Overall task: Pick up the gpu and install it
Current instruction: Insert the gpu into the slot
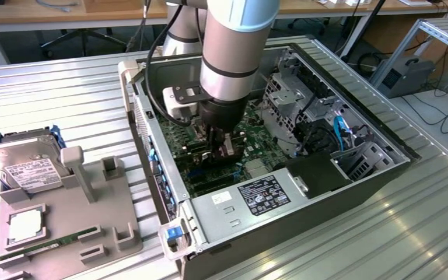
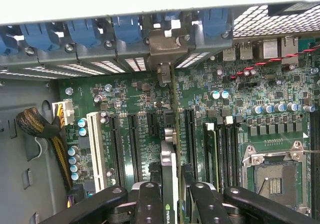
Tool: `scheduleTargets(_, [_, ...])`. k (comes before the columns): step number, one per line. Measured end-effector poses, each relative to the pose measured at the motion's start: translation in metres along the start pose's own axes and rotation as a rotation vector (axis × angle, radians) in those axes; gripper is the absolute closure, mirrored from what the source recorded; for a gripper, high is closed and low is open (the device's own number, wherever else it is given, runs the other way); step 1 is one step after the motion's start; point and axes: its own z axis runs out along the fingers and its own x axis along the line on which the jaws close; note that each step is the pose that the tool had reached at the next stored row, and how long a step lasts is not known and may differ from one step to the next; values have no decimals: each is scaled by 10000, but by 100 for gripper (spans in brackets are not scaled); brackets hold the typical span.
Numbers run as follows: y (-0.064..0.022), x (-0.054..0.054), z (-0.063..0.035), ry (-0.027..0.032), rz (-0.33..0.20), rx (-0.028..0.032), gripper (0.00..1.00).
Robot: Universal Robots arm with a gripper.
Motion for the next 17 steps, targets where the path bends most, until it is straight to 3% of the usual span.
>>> scheduleTargets(17, [29, -6, 0, -1, 1, 9, 74])
